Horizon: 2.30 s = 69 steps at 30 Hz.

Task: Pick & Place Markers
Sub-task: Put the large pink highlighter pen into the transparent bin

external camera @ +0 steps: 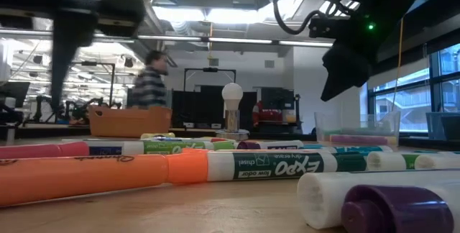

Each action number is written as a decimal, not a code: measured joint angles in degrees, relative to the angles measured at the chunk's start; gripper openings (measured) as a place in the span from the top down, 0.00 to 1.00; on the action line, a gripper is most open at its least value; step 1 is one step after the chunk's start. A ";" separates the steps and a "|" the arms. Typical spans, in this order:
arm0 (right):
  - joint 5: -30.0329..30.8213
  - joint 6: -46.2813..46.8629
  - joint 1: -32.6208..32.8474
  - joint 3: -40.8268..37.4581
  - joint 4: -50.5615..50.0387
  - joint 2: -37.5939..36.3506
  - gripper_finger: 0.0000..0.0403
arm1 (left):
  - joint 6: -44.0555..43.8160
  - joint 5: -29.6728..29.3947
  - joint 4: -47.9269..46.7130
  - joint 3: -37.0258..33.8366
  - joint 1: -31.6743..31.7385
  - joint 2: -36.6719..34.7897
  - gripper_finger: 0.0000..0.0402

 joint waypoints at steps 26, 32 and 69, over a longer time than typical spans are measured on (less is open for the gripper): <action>-3.98 -0.70 1.32 0.00 1.85 0.02 0.40 | 9.72 10.70 -2.31 3.43 6.56 8.42 0.86; -4.12 -5.18 2.45 0.00 13.60 0.02 0.40 | -1.77 3.59 -2.64 3.02 8.03 6.73 0.86; -20.26 -19.39 -1.72 -16.22 94.41 0.11 0.40 | -29.52 2.54 96.95 -39.32 30.01 -14.36 0.85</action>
